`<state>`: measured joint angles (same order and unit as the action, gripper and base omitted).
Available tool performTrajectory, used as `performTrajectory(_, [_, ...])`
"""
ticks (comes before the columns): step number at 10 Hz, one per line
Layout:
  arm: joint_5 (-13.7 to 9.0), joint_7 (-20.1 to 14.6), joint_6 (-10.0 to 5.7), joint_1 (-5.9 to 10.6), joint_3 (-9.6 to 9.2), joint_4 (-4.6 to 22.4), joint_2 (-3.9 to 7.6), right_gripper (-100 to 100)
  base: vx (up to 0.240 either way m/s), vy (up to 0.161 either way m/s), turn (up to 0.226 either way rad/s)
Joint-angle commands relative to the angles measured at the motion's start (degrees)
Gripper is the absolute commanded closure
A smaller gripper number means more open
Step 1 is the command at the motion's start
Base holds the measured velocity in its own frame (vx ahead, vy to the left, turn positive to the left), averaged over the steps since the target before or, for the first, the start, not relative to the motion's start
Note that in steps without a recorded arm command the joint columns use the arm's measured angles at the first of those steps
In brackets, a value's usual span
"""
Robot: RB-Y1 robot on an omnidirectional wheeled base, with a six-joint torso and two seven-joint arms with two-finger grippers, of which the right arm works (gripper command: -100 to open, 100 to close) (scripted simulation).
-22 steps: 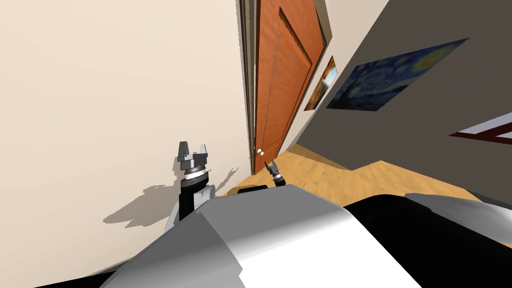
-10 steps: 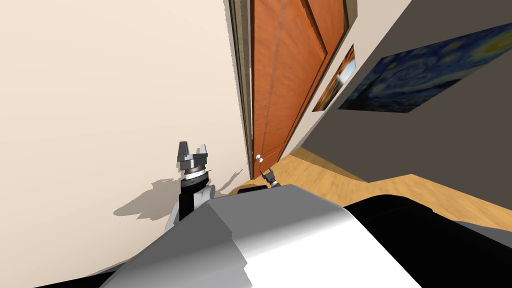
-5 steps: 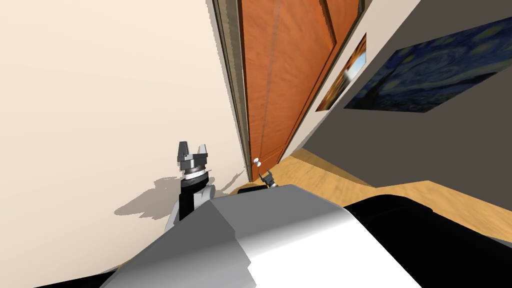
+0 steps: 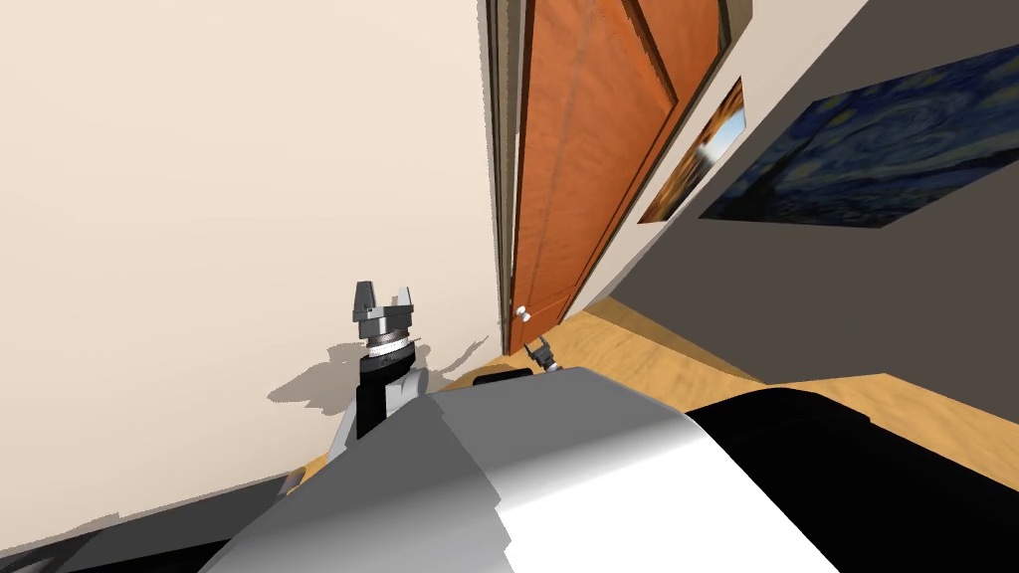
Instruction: Pull the door open
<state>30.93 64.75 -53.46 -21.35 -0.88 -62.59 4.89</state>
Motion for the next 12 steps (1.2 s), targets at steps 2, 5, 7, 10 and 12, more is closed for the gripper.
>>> performTrajectory(2, [-1.22,-1.04,-1.09,1.72,2.01,2.6,1.9,-100,-0.093,0.146,0.089])
performTrajectory(5, [-3.06,-2.48,-2.82,4.21,4.96,6.65,4.64,-100,-0.029,0.113,0.139])
performTrajectory(7, [-4.46,-3.58,-4.08,6.07,7.15,9.71,6.62,-100,0.047,0.118,0.168])
performTrajectory(10, [-5.77,-4.62,-5.23,7.79,9.17,12.57,8.43,-100,0.096,0.079,0.132])
performTrajectory(12, [-6.55,-5.26,-5.9,8.81,10.36,14.28,9.48,-100,0.082,0.019,0.079])
